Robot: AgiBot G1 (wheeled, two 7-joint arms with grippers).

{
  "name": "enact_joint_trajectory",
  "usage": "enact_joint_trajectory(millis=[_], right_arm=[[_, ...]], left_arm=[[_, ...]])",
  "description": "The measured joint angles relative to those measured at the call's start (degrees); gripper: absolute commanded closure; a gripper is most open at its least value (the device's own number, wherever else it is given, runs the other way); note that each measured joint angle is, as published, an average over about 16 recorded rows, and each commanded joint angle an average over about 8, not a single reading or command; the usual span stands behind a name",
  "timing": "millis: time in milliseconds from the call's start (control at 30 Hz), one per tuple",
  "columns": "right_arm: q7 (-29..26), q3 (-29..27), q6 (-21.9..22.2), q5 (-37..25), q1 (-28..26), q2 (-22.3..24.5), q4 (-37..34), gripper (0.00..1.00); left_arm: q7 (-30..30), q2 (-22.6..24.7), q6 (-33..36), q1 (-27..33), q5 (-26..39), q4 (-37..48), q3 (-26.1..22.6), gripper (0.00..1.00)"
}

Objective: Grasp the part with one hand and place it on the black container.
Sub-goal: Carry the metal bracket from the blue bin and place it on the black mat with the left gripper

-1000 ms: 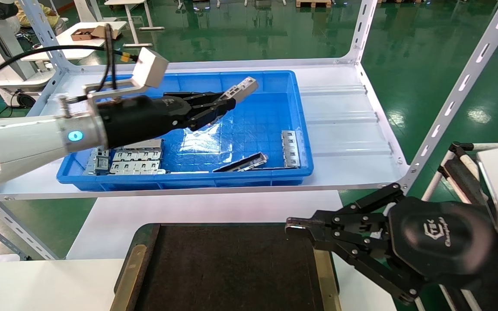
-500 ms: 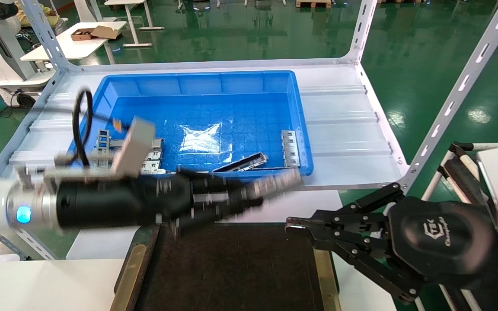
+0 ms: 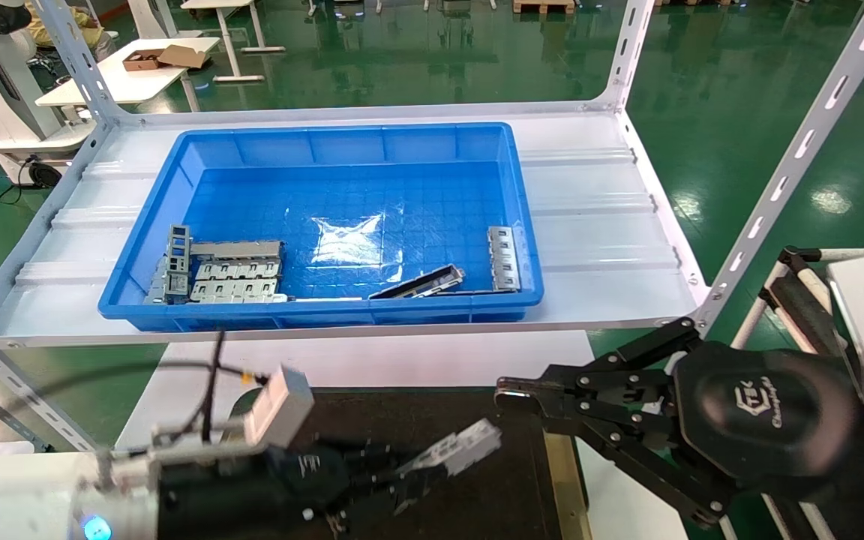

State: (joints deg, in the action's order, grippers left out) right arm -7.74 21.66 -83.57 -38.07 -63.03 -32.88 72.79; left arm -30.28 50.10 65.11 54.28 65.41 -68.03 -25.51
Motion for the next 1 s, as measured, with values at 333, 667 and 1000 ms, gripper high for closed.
enact_joint_trajectory(millis=[333, 667, 1000], right_arm=[[0.00, 0.01, 0.00, 0.00, 0.00, 0.00, 0.00, 1.00], [0.01, 0.01, 0.00, 0.01, 0.00, 0.00, 0.00, 1.00], [0.01, 0.02, 0.01, 0.01, 0.00, 0.01, 0.00, 1.00]], left_arm=[[-12.52, 2.90, -21.34, -10.88, 8.86, -5.82, -2.19, 1.00], [-23.49, 10.14, -38.95, -15.21, 18.10, -3.62, -5.17, 1.00], [-30.66, 16.49, -49.28, -15.68, 26.10, 2.07, -7.58, 1.00]])
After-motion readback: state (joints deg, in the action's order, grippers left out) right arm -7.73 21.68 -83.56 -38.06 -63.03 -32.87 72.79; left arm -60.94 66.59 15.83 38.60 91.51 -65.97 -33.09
